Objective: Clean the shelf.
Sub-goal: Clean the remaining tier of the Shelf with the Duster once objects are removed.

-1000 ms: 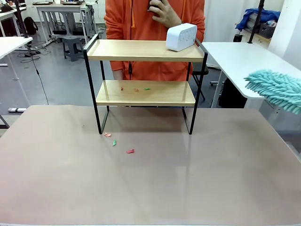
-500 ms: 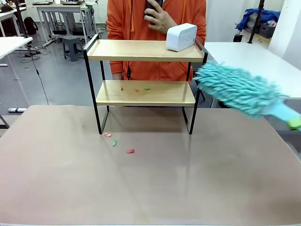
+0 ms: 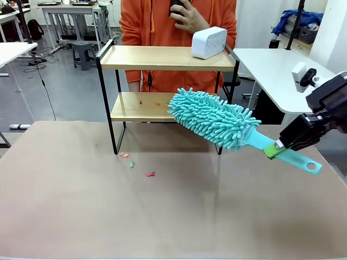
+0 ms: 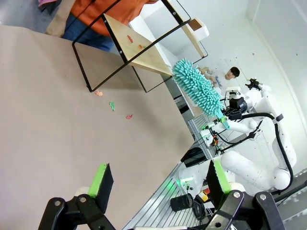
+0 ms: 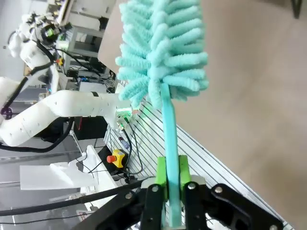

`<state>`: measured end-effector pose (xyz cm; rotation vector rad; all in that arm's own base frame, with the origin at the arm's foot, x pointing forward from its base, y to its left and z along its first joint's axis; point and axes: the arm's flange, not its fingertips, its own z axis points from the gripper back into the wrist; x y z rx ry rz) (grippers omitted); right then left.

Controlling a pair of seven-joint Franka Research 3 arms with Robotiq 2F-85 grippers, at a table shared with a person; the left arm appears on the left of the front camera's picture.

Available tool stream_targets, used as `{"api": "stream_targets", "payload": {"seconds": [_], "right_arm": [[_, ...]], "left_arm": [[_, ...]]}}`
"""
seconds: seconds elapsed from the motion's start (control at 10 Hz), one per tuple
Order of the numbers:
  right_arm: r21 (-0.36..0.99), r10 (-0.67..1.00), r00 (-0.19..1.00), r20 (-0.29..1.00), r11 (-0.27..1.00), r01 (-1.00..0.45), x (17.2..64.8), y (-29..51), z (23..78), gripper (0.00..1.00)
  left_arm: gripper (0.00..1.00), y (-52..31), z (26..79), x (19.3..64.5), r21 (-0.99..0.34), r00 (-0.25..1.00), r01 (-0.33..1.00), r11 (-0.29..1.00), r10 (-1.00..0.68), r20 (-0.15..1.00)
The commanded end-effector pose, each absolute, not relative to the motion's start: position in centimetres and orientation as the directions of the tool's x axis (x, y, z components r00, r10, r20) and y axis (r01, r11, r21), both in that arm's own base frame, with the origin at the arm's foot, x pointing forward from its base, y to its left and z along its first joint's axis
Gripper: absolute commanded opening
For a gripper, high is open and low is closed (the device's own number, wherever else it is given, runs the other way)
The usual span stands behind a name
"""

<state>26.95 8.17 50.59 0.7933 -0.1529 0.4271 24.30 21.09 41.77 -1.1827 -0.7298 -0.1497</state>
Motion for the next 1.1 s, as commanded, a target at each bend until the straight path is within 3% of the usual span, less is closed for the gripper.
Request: {"api": "stream_targets", "payload": {"seconds": [0.0, 0.1, 0.2, 0.5, 0.7, 1.0], "right_arm": [[0.669, 0.312, 0.902, 0.299, 0.606, -0.431, 26.7, 7.8, 51.0, 0.00], [0.657, 0.314, 0.904, 0.290, 0.622, -0.427, 27.0, 8.2, 50.6, 0.13], [0.620, 0.231, 0.924, 0.306, 0.688, -0.377, 27.8, 7.8, 50.6, 0.13], [0.584, 0.210, 0.917, 0.340, 0.717, -0.381, 34.2, 11.0, 51.8, 0.13], [0.525, 0.127, 0.938, 0.321, 0.801, -0.288, 38.5, 12.6, 52.0, 0.10], [0.513, 0.100, 0.947, 0.306, 0.821, -0.252, 42.9, 15.7, 51.0, 0.10]], "left_arm": [[1.00, 20.9, 41.9, 24.2, -0.775, 0.747, 0.496, 0.392, 0.262, 0.611], [1.00, 20.9, 41.9, 24.2, -0.775, 0.747, 0.496, 0.392, 0.262, 0.611], [1.00, 20.9, 41.9, 24.2, -0.775, 0.747, 0.496, 0.392, 0.262, 0.611], [1.00, 20.9, 41.9, 24.2, -0.775, 0.747, 0.496, 0.392, 0.262, 0.611], [1.00, 20.9, 41.9, 24.2, -0.775, 0.747, 0.496, 0.392, 0.262, 0.611], [1.00, 20.9, 41.9, 24.2, -0.775, 0.747, 0.496, 0.392, 0.262, 0.611]]}}
